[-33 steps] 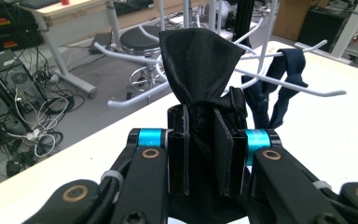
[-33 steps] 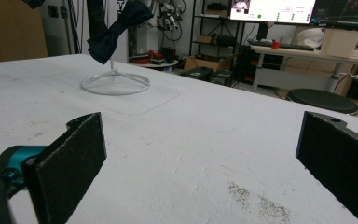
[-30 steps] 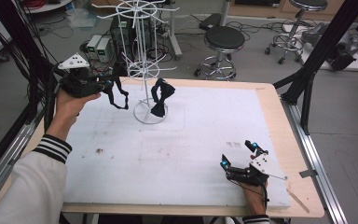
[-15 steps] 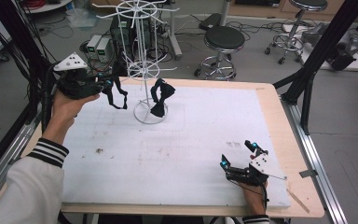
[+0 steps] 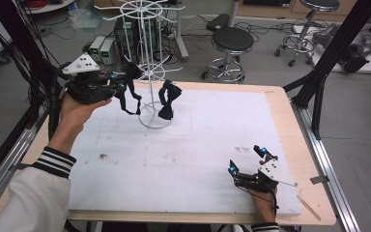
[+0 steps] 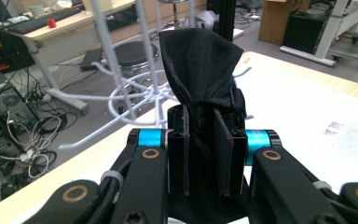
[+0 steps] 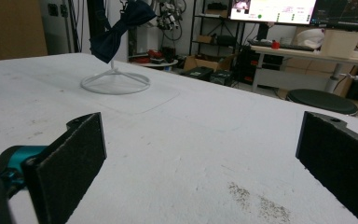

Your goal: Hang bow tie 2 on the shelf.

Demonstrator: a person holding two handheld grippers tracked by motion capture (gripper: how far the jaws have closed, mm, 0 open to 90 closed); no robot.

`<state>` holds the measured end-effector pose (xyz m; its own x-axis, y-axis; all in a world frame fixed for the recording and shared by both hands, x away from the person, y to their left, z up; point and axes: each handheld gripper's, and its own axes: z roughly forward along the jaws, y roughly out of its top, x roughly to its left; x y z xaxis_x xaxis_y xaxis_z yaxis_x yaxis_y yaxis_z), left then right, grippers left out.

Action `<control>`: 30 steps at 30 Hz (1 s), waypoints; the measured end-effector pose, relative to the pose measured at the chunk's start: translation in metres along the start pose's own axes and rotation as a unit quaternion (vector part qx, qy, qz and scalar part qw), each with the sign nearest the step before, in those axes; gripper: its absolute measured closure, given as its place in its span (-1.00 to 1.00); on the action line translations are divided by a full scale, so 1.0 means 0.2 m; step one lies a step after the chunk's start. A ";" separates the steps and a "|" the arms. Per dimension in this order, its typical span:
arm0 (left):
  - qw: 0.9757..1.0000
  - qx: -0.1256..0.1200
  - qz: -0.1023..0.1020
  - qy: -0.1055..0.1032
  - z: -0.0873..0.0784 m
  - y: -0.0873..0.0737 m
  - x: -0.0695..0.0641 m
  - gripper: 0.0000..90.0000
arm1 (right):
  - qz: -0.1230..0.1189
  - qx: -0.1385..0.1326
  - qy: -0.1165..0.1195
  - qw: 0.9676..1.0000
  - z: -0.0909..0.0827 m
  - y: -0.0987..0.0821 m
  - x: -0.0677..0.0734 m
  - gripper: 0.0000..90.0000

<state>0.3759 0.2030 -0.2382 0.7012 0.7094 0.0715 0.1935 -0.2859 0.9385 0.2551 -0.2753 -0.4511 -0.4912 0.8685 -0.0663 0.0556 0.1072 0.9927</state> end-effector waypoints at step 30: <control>1.000 -0.005 -0.011 -0.002 0.19 0.06 -0.10 0.70 | 0.005 0.001 0.002 1.000 0.00 0.00 0.00 -0.98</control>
<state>0.3900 0.1606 -0.2420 0.6993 0.7132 0.0488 0.2030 -0.2636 0.9430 0.2550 -0.2759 -0.4510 -0.4935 0.8679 -0.0565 0.0618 0.0998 0.9931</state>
